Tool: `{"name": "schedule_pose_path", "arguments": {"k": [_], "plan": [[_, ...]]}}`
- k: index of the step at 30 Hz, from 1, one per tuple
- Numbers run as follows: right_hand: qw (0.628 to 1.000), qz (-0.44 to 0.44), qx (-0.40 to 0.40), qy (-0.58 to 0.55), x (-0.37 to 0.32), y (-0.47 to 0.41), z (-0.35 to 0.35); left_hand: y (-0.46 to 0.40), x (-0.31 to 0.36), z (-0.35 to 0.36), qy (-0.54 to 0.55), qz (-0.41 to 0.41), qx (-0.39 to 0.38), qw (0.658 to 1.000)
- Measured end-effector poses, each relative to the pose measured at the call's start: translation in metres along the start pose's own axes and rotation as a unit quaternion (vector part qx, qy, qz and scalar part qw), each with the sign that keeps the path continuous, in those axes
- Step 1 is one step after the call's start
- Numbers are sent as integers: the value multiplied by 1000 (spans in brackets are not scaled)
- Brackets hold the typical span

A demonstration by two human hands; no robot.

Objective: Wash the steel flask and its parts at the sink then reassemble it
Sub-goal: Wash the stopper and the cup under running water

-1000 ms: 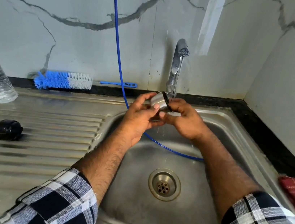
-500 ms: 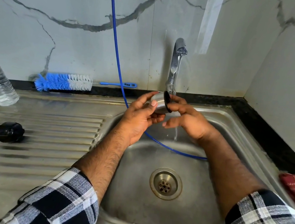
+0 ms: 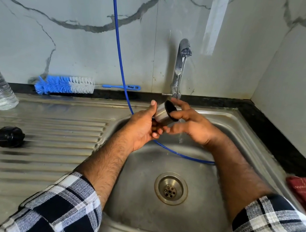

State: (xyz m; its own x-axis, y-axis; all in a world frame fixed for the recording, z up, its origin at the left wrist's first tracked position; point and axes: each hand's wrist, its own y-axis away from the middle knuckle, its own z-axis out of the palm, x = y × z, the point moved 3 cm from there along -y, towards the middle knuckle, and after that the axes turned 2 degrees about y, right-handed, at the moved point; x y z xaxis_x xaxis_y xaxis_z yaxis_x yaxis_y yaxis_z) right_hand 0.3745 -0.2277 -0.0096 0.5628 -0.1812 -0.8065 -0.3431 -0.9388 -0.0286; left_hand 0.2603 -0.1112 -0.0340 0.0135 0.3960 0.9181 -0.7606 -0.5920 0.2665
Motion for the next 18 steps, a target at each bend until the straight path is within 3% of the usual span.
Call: {"name": "schedule_pose_path", "arguments": {"k": [4,6,9,14,18], "plan": [[999,-13,20,-47,-6,0,3,5,4,5,50,47,-44,997],[998,19,58,34,-8,2,2,5,4,4,62,59,-62,994],[985,64,103,124,-20,9,-1,4,4,2,97,64,-45,992],[991,50,123,11,-39,18,5,4,0,8,102,55,-20,993],[978,81,149,119,-34,15,3,1,0,4,104,62,-8,993]]}}
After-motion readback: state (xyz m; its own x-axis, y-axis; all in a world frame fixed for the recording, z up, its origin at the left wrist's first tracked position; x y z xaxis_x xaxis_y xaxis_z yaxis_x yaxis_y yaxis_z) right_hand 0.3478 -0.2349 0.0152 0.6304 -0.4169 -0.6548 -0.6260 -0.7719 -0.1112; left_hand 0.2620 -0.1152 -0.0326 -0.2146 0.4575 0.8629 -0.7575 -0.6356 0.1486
